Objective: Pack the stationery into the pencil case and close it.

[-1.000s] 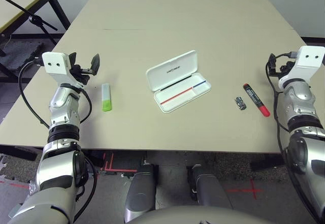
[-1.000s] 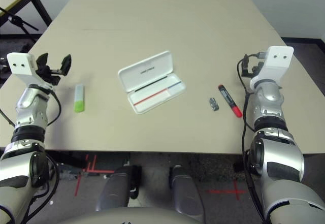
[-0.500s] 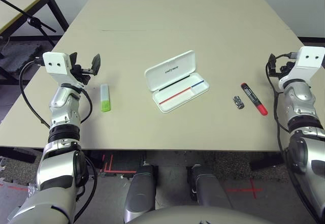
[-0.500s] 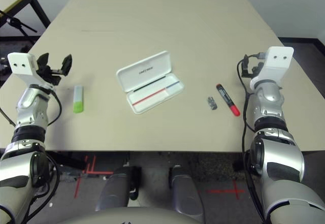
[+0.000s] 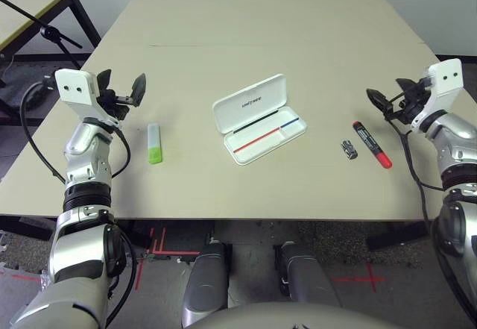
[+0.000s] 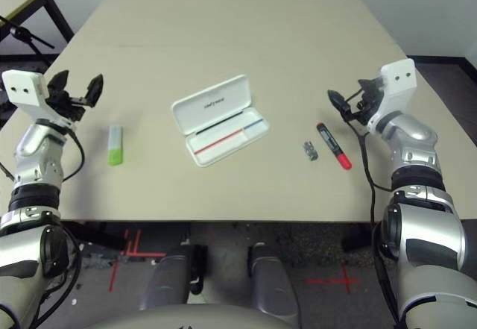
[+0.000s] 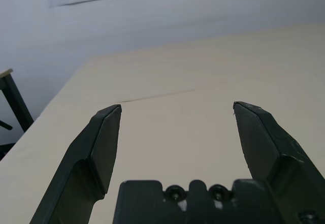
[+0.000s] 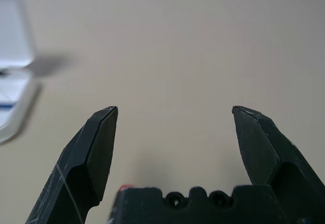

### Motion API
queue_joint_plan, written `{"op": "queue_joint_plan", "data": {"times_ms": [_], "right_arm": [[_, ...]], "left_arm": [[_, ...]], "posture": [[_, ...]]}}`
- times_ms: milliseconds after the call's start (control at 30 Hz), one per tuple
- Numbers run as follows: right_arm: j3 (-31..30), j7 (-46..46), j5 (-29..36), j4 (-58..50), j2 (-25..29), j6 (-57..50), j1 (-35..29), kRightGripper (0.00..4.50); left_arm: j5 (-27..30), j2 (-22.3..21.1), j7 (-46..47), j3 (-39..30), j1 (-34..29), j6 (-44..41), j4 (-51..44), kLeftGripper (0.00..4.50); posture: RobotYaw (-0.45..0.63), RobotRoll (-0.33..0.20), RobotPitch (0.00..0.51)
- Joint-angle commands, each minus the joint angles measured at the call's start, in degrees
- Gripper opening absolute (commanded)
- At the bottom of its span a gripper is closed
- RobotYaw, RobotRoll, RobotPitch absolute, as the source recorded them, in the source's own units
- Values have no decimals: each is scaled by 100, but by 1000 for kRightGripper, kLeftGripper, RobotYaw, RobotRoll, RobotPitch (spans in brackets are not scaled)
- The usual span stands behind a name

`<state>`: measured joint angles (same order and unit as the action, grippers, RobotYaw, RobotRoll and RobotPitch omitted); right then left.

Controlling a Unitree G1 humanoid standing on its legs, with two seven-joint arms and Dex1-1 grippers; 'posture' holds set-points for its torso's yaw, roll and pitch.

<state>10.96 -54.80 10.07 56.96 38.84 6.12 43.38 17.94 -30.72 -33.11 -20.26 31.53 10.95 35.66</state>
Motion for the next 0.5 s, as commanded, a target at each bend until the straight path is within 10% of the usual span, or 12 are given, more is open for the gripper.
{"op": "queue_joint_plan", "data": {"times_ms": [33,500], "right_arm": [[-269,-583,-118,-205,176,-139,-102,4500],[-556,-1010,-338,-187,392,-111,-93,4500]], "left_arm": [[250,-124,-451,119,-386,-573,-681,4437],[1616,-1510,-2493,1241,-2791,-3647,-5349,4437]], "posture": [[65,0,104],[77,0,85]]}}
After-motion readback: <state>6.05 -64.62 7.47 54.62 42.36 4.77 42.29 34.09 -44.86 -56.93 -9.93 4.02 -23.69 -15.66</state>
